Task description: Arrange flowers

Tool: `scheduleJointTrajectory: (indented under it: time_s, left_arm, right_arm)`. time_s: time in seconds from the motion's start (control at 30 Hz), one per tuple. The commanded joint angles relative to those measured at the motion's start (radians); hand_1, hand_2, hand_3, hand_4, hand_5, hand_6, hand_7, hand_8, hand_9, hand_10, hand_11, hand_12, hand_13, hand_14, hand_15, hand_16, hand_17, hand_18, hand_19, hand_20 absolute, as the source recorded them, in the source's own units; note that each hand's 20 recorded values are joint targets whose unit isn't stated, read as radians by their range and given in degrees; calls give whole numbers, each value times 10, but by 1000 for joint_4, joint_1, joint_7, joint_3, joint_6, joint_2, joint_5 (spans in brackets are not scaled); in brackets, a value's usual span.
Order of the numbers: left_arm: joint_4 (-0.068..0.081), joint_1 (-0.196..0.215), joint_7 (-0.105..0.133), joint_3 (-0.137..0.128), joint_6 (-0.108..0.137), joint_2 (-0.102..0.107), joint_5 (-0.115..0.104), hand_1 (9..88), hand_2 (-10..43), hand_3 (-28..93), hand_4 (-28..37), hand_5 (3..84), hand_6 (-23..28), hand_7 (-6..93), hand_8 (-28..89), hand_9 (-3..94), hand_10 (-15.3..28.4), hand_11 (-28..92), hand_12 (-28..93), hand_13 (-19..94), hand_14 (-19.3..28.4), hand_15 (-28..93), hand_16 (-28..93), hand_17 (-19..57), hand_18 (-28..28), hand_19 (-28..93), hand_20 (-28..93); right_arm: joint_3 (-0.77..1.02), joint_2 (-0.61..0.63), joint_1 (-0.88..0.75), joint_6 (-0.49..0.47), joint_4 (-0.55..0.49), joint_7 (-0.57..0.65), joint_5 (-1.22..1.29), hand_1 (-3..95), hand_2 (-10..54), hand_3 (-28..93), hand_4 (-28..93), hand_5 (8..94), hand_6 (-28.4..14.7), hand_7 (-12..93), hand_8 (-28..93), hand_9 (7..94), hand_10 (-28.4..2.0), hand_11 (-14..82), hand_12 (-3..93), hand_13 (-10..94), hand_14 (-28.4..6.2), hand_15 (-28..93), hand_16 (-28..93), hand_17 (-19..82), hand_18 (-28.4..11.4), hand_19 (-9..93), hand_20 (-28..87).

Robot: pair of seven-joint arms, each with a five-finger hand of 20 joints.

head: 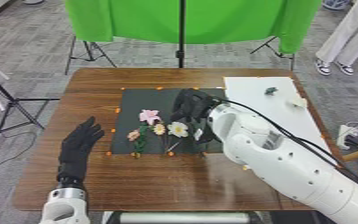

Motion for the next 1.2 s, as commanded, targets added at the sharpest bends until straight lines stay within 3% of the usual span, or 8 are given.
scheduleJointTrajectory:
  time_s: [0.03,0.1,0.33,0.5,0.6,0.8,0.97,1.2]
  left_arm:
    - [10,15,0,7,-9,-13,5,202,71,673,-283,391,67,91,-56,377,133,196,108,302,166,280,-34,47,110,113,171]
    - [8,20,1,4,-4,-12,5,202,71,673,-283,391,66,92,-56,378,133,197,108,303,166,279,-34,47,110,113,172]
    - [4,27,1,1,-2,-11,5,202,70,674,-283,392,66,92,-56,380,133,198,108,304,166,281,-34,48,110,112,171]
    - [4,24,6,-3,0,-13,7,201,70,675,-283,392,66,92,-56,380,134,199,108,304,166,282,-34,48,110,112,172]
    - [5,21,2,-1,-2,-14,7,201,70,675,-283,392,66,92,-56,380,134,199,108,304,166,282,-34,48,110,113,172]
    - [4,23,1,-1,-3,-15,7,202,70,674,-283,393,65,92,-56,380,134,198,107,304,166,281,-34,48,110,112,172]
    - [3,30,2,-4,-1,-18,6,202,70,675,-283,393,66,92,-57,380,135,198,107,305,165,280,-34,48,110,112,172]
    - [5,24,-2,-2,-5,-18,8,203,70,673,-283,393,65,93,-56,380,134,198,108,305,165,279,-33,48,110,112,172]
  right_arm:
    - [191,84,-21,130,-25,37,-153,373,-95,663,-183,625,3,154,-96,805,-127,263,241,883,-41,576,364,646,-122,932,586]
    - [260,113,-26,117,-3,87,-212,370,-95,667,-181,600,-1,150,-92,723,-144,209,225,855,-49,582,359,618,-130,932,586]
    - [455,178,-70,-89,125,228,-265,327,-95,688,-187,371,-31,81,-61,408,-188,45,192,755,-86,594,304,541,-157,931,478]
    - [445,187,-49,-215,251,262,-259,310,-95,686,-193,326,-19,69,-61,339,-194,20,158,753,-86,593,281,534,-157,931,431]
    - [453,168,-56,-215,318,272,-249,302,-95,680,-196,315,-14,65,-61,326,-200,16,149,759,-84,592,277,532,-157,930,421]
    - [470,151,-105,-181,378,284,-233,315,-95,667,-204,350,9,90,-69,398,-200,40,151,795,-71,595,273,559,-146,930,413]
    - [458,161,-176,15,372,235,-227,366,-95,686,-227,486,21,134,-95,613,-156,102,155,865,-39,582,287,619,-120,932,466]
    - [385,160,-190,180,399,185,-285,447,-95,697,-265,635,37,181,-117,799,-111,179,173,917,-15,591,313,668,-107,932,543]
